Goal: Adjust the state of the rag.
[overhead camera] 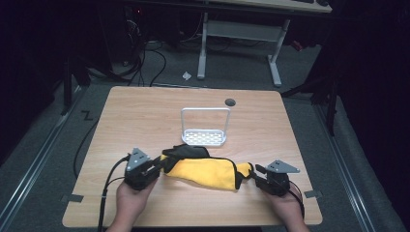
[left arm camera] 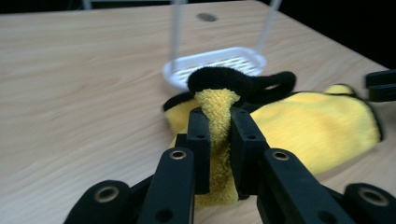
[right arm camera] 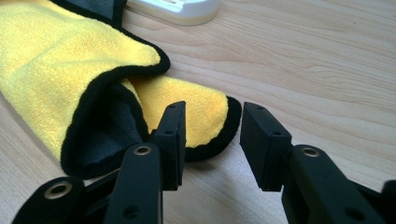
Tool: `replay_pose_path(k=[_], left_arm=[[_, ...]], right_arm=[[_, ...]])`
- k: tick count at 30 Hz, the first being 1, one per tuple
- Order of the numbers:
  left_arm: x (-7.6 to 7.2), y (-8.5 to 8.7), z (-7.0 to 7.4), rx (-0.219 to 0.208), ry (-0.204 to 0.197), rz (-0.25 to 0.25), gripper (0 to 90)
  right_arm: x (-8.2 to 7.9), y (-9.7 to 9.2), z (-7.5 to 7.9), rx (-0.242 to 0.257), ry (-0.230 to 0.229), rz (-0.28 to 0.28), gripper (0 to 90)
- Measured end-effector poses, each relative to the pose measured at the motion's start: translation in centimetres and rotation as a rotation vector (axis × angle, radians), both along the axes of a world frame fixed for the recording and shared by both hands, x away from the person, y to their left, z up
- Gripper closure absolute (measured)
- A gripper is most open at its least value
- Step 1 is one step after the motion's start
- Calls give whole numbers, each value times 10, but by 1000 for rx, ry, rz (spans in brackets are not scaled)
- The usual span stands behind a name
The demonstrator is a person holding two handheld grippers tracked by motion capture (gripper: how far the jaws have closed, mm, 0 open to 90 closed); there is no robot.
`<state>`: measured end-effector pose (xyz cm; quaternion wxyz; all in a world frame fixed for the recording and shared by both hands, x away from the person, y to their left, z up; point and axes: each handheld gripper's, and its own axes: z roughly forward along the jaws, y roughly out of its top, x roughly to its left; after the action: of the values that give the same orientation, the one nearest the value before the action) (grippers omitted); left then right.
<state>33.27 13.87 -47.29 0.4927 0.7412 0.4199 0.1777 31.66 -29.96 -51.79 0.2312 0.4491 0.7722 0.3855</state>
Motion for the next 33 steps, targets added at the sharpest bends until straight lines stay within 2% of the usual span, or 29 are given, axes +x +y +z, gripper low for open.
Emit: replay_pose_path(k=[3,5,8,9,10,12,13,14,16,17,18,19,20,22,23,24,25,26,27,29,30,31,32,33], left_arm=[[2,24,-17,2,44,55,773],[5,38,-30,-5,88,86,766],[9,50,-46,7,140,118,743],[10,52,-51,24,164,121,703],[9,53,-54,47,164,135,692],[9,52,-55,57,164,140,661],[8,52,-56,69,163,140,638],[8,50,-57,87,161,140,638],[6,47,-59,134,157,140,599],[6,47,-60,143,156,143,583],[5,47,-59,145,157,143,551],[5,47,-58,136,158,141,551],[4,48,-57,124,156,140,535],[1,48,-51,109,140,138,504],[0,47,-49,106,132,138,481],[-3,46,-43,97,109,131,474],[-3,46,-43,97,109,131,469],[-5,45,-40,90,99,129,469],[-6,43,-37,86,89,128,457],[-9,41,-32,89,69,121,449],[-10,39,-29,91,59,118,449],[-11,38,-27,89,53,117,445],[-13,37,-24,82,47,114,443],[-14,37,-22,72,41,112,443]], right_arm=[[0,3,0,-4,-3,6,610],[0,5,0,-5,-1,5,607],[1,9,2,-16,-8,1,598],[0,12,7,15,-18,-1,587],[0,14,9,29,-21,0,581],[-1,18,12,48,-25,5,573],[-2,25,16,81,-27,24,542],[-2,25,16,81,-27,24,542],[1,35,18,116,-23,52,465],[2,40,18,118,-22,58,433],[7,48,16,105,-2,60,388],[7,48,16,105,-2,60,388],[10,51,13,107,21,64,378],[17,54,4,122,73,78,402],[19,56,0,123,112,93,483],[18,57,-1,119,115,108,594],[16,59,0,98,104,126,668],[16,59,0,98,104,126,668],[9,64,4,51,56,149,742],[2,67,12,41,7,169,744],[2,67,12,41,7,169,744],[-2,69,16,41,-16,177,743],[-10,71,24,48,-64,187,733],[-14,72,27,51,-81,194,724]])
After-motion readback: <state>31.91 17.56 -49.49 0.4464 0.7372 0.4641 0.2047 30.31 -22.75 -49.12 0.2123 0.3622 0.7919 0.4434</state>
